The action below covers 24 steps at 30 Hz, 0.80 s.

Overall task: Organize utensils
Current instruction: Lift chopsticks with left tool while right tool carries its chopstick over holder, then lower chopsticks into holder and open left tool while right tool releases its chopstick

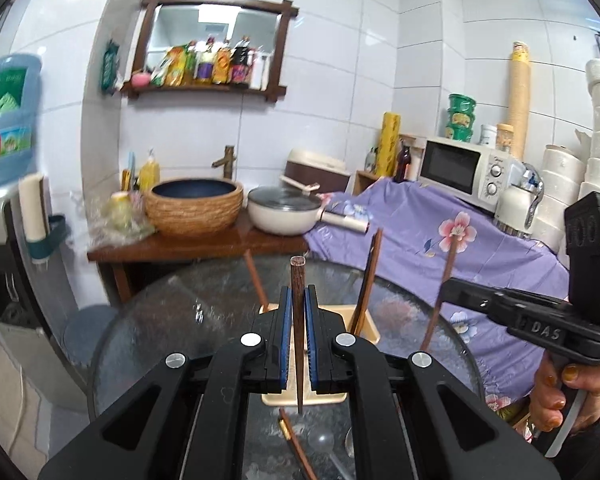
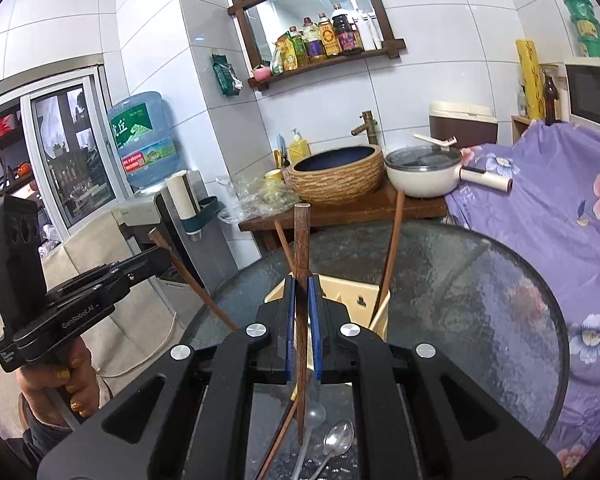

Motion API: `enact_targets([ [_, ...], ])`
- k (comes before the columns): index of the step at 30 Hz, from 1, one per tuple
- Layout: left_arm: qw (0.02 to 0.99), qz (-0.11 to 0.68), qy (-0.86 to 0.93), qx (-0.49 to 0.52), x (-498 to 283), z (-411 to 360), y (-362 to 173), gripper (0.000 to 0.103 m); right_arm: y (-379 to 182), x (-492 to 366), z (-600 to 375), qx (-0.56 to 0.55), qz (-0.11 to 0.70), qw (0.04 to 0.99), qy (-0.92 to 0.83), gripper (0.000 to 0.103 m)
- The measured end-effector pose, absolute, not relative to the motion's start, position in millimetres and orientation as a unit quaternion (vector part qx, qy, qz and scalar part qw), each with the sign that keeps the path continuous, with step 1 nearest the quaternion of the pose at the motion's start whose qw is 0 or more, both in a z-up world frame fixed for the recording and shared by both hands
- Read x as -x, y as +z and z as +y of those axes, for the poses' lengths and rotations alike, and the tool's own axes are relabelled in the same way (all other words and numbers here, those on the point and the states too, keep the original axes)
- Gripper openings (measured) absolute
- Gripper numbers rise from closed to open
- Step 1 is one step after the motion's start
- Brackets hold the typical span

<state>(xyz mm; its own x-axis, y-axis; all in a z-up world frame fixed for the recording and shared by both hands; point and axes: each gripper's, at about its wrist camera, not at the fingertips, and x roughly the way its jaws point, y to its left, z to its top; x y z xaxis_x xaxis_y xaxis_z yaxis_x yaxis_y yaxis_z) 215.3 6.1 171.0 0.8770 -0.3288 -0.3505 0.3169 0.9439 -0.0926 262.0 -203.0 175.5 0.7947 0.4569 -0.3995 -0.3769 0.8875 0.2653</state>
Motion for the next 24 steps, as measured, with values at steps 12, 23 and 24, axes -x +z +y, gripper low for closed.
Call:
enact_targets([
  [12,0.977,0.132,-0.167,-0.002,-236,-23,252,0.006,248,-303,-199,-0.099,0.197,0.953,0.210,0.007],
  [23,0.981,0.153,-0.115,0.027,-310,-29,245,0.006,242,-334,-193,-0.054,0.150,0.975,0.156,0.008],
  [24,0.981,0.158,-0.112,0.029,-315,-29,238,0.006,235,-336,-192,-0.050,0.148,0.976,0.152,0.008],
])
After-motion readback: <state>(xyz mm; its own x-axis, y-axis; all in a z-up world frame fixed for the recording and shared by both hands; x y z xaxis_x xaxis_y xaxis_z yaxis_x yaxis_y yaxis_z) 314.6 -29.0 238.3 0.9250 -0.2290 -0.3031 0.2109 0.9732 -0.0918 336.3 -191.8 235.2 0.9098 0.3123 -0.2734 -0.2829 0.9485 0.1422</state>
